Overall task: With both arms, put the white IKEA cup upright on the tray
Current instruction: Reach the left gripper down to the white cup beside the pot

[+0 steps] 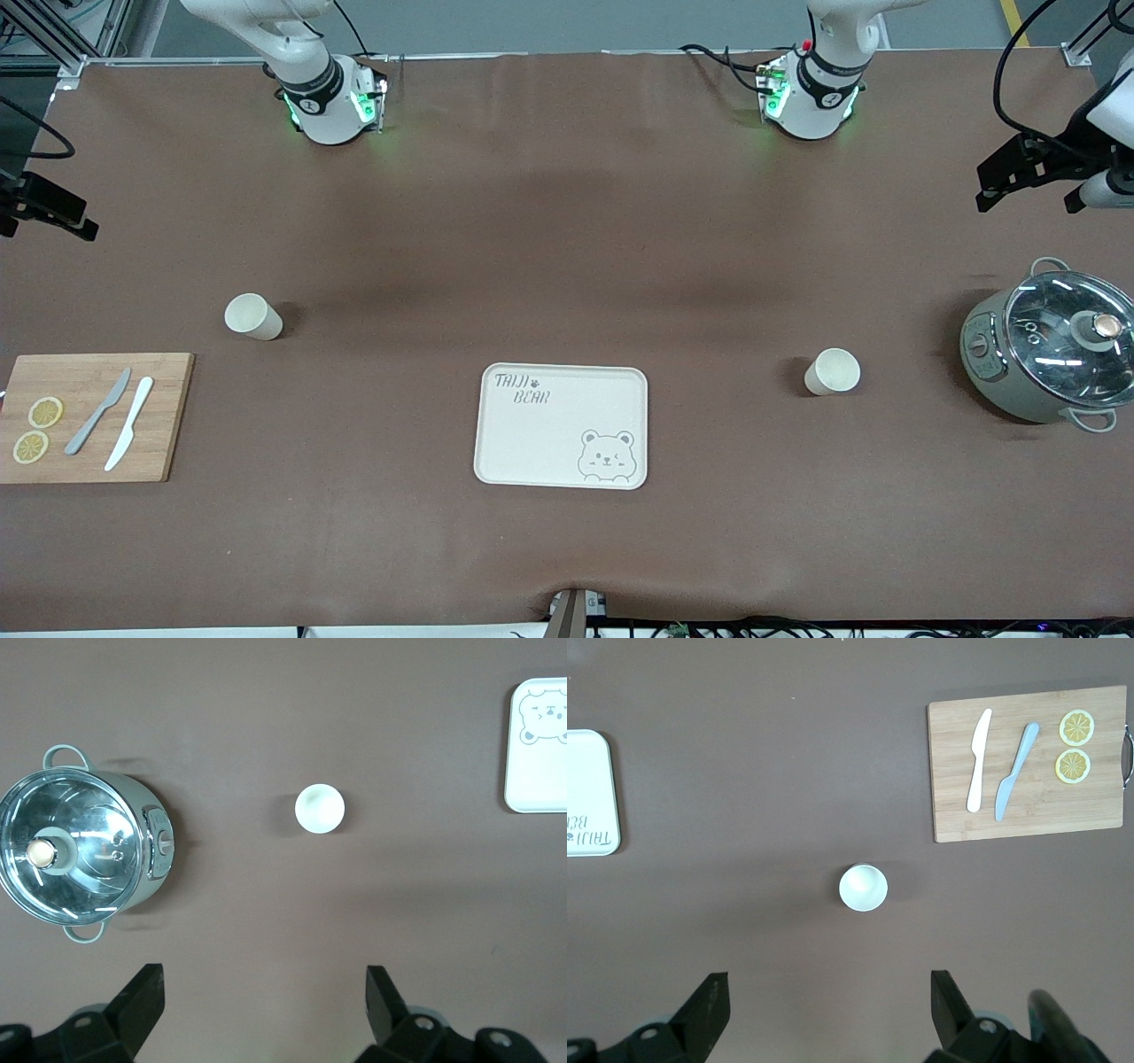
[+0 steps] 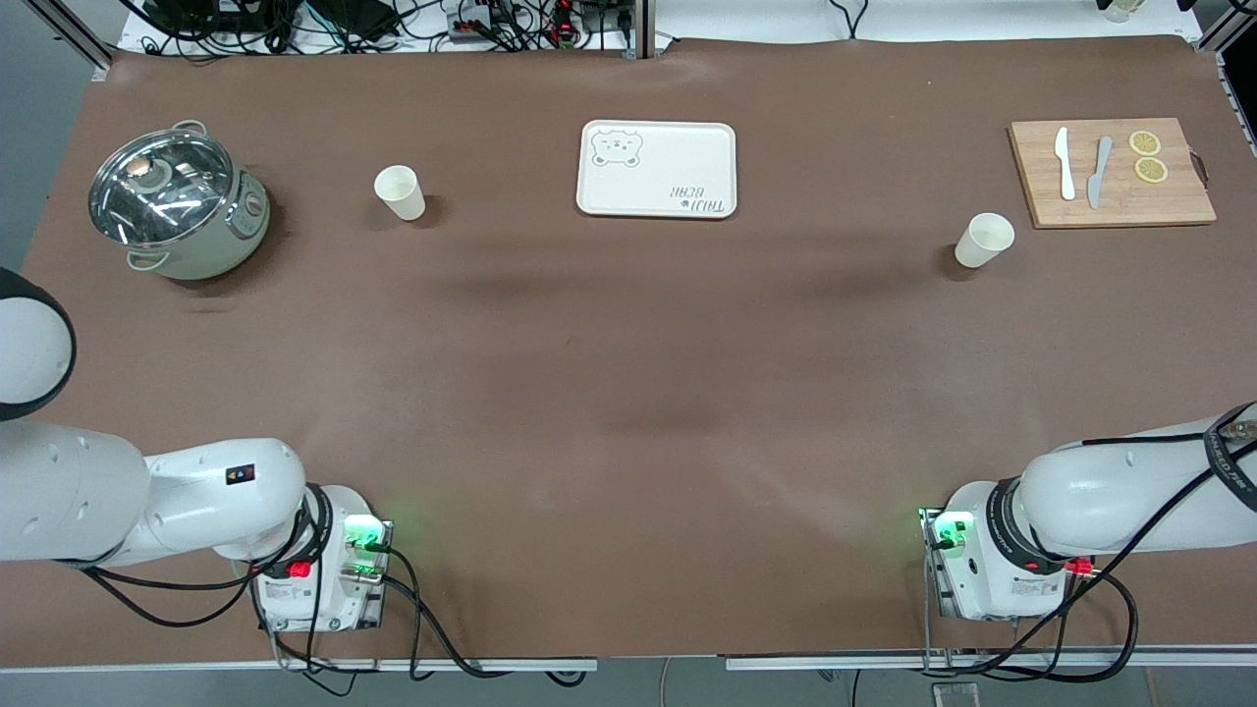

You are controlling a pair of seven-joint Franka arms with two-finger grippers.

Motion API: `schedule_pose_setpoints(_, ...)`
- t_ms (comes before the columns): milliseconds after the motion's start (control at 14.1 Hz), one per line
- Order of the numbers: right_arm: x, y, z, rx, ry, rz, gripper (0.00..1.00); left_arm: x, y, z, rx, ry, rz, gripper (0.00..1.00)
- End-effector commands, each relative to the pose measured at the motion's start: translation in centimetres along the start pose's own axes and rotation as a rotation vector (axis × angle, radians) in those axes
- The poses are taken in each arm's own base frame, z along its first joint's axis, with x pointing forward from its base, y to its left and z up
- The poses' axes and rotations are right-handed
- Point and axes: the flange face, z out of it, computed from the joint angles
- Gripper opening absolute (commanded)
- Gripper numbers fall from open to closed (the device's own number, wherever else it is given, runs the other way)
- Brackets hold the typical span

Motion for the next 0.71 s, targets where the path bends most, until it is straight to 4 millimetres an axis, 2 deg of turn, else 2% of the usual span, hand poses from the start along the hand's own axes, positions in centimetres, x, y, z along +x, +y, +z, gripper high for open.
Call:
schedule_pose_setpoints(0,0.2,0.4,-0.2,-0.006,-0.002,0.0,1.0,0.3,-0.4,-0.1,-0.003,0.004,0.011,1.0)
schedule_pose_setpoints(212,0.2,0.4,-0.2,-0.006,-0.004,0.0,1.0,0.4,-0.6,-0.1,-0.004,0.004,0.006,1.0)
schedule_pose_setpoints(283,0.2,0.4,-0.2,-0.006,-0.004,0.0,1.0,0.7,-0.9,-0.2,-0.004,0.009,-0.001,1.0)
schedule_pose_setpoints(354,0.2,0.4,-0.2,-0.006,-0.004,0.0,1.0,1.8,-1.4,-0.4,-0.012,0.018,-0.006,1.0)
schedule_pose_setpoints(495,0.5,0.4,0.1,-0.008,-0.004,-0.002,1.0,2.7,-1.6,0.5,-0.022,0.004,-0.003,1.0)
schedule_pose_setpoints(636,0.9,0.4,0.8,-0.011,-0.016,-0.003,1.0,3.5,-1.2,2.3,-0.03,-0.029,-0.002,1.0)
